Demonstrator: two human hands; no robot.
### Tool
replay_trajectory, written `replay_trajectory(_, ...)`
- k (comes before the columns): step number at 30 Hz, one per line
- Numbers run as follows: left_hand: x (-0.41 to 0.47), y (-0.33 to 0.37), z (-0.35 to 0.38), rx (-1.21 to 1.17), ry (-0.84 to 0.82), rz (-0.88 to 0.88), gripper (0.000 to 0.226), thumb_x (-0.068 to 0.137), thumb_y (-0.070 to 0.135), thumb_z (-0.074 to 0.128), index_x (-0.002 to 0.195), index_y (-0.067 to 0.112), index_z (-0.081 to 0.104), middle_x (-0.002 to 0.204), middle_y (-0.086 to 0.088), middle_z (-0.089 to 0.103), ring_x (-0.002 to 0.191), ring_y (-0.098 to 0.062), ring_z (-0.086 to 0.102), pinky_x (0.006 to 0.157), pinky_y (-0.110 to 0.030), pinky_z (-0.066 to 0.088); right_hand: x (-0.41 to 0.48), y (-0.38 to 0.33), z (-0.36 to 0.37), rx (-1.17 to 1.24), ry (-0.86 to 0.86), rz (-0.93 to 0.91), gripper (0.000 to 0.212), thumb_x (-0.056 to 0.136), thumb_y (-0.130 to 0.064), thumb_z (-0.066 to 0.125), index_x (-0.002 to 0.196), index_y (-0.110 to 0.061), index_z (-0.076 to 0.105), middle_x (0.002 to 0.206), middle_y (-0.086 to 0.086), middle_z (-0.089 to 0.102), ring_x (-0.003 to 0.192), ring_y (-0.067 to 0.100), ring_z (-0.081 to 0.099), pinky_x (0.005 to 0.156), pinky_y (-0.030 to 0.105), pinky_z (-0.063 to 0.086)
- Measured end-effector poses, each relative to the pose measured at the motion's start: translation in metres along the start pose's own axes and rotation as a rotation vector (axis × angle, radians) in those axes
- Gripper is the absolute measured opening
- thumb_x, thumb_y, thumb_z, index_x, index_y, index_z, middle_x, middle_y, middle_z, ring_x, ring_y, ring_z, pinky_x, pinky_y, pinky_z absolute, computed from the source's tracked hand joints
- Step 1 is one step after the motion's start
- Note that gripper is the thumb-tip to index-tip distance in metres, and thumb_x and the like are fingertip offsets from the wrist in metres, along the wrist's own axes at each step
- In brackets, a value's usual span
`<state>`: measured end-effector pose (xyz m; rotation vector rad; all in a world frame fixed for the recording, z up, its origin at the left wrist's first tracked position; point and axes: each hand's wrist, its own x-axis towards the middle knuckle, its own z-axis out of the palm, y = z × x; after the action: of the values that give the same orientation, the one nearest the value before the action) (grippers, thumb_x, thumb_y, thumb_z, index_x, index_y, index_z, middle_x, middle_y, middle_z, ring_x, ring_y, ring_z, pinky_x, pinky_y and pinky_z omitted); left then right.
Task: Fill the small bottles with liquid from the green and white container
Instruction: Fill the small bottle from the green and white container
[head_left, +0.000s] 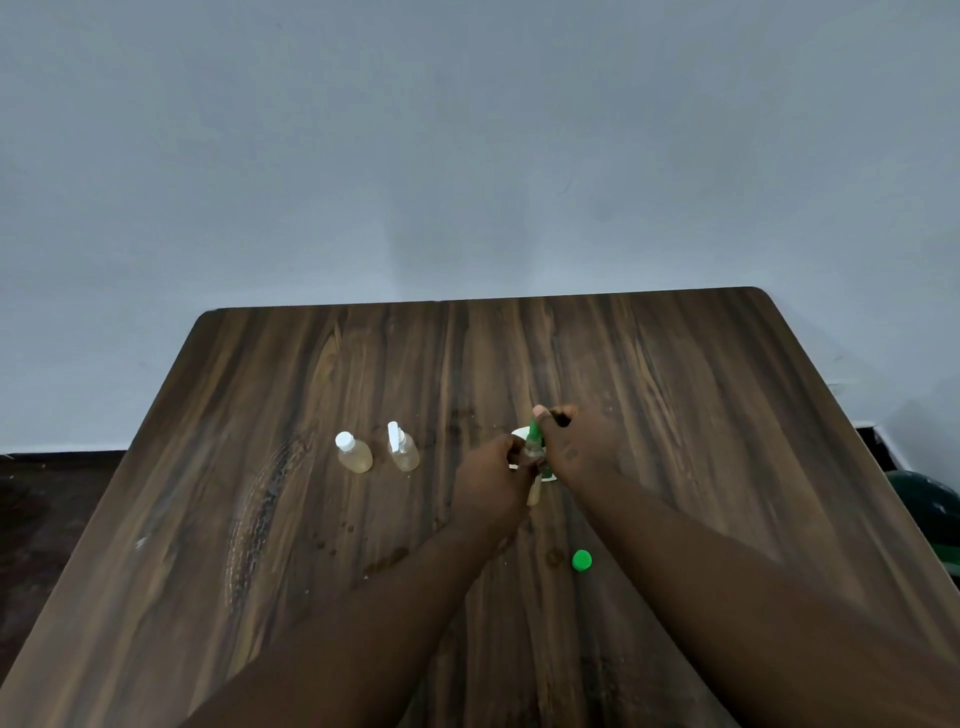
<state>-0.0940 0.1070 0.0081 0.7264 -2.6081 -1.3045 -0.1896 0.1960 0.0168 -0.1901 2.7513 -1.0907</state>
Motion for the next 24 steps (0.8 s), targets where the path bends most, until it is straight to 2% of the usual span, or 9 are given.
replay_trajectory(2,0.0,-0.001,0.0,0.003,0.007,-0.002,0.02,0.092,0.039,0.067,0.099,0.021,0.071,0.096,0.008,0.073,0.086,-0.007,0.065,0.071,-0.027,0.049,-0.002,-0.003,0.001,-0.015,0.023,0.039,0.037,0.096,-0.045,0.055,0.089,-0.014,0.075,0.082,0.003,0.071,0.073,0.015,0.062,0.06,0.025,0.04)
replay_trajectory(6,0.003,-0.003,-0.002,-0.002,0.011,-0.004,0.02,0.091,0.041,0.068,0.098,0.022,0.071,0.094,0.009,0.073,0.086,-0.006,0.065,0.073,-0.029,0.05,0.002,-0.003,0.001,0.045,-0.016,0.088,0.035,0.095,-0.045,0.057,0.089,-0.013,0.071,0.087,0.004,0.071,0.083,0.021,0.065,0.072,0.032,0.048)
replay_trajectory(9,0.002,-0.003,-0.003,0.005,0.009,0.0,0.018,0.091,0.041,0.068,0.097,0.024,0.071,0.094,0.01,0.072,0.084,-0.003,0.063,0.072,-0.026,0.048,0.01,0.003,-0.001,0.172,-0.127,0.041,0.028,0.093,-0.04,0.062,0.087,-0.013,0.067,0.087,0.004,0.071,0.086,0.023,0.066,0.079,0.037,0.051)
replay_trajectory(12,0.001,-0.002,-0.002,0.01,0.012,0.014,0.016,0.092,0.039,0.067,0.097,0.025,0.07,0.095,0.01,0.072,0.083,-0.001,0.06,0.067,-0.019,0.044,0.017,0.006,-0.007,0.284,-0.265,-0.011,0.015,0.092,-0.034,0.066,0.084,-0.02,0.068,0.086,-0.001,0.072,0.085,0.019,0.067,0.086,0.045,0.056)
replay_trajectory(16,0.003,-0.002,-0.002,0.015,0.008,0.013,0.018,0.092,0.041,0.067,0.099,0.025,0.071,0.097,0.01,0.073,0.086,-0.004,0.063,0.073,-0.024,0.05,0.023,0.007,-0.016,0.265,-0.358,-0.061,0.023,0.089,-0.039,0.069,0.087,-0.016,0.069,0.086,0.003,0.073,0.087,0.023,0.07,0.086,0.047,0.057)
replay_trajectory(18,0.004,-0.002,-0.002,0.016,0.009,0.012,0.019,0.091,0.04,0.067,0.1,0.024,0.071,0.097,0.01,0.073,0.086,-0.004,0.064,0.073,-0.024,0.05,0.026,0.007,-0.019,0.266,-0.419,-0.076,0.022,0.091,-0.037,0.068,0.09,-0.015,0.069,0.09,0.006,0.073,0.089,0.024,0.07,0.086,0.049,0.058)
replay_trajectory(20,0.004,-0.002,-0.001,0.015,0.01,0.012,0.018,0.09,0.04,0.069,0.1,0.024,0.071,0.097,0.009,0.073,0.087,-0.006,0.065,0.075,-0.028,0.052,0.029,0.006,-0.024,0.293,-0.503,-0.075,0.017,0.094,-0.031,0.065,0.101,-0.016,0.07,0.1,0.007,0.072,0.096,0.023,0.069,0.089,0.048,0.058)
replay_trajectory(22,0.004,-0.002,-0.002,0.009,0.008,0.014,0.017,0.089,0.039,0.07,0.098,0.025,0.072,0.095,0.009,0.073,0.085,-0.006,0.065,0.074,-0.029,0.052,0.033,0.005,-0.029,0.307,-0.578,-0.073,0.021,0.097,-0.026,0.06,0.112,-0.015,0.071,0.11,0.007,0.071,0.103,0.022,0.068,0.093,0.046,0.057)
replay_trajectory(24,0.003,-0.002,-0.002,0.007,0.003,0.015,0.015,0.089,0.039,0.071,0.097,0.026,0.071,0.093,0.01,0.073,0.083,-0.004,0.064,0.072,-0.026,0.05,0.035,0.005,-0.034,0.301,-0.624,-0.071,0.021,0.099,-0.022,0.058,0.112,-0.012,0.071,0.11,0.007,0.071,0.103,0.022,0.067,0.093,0.042,0.056)
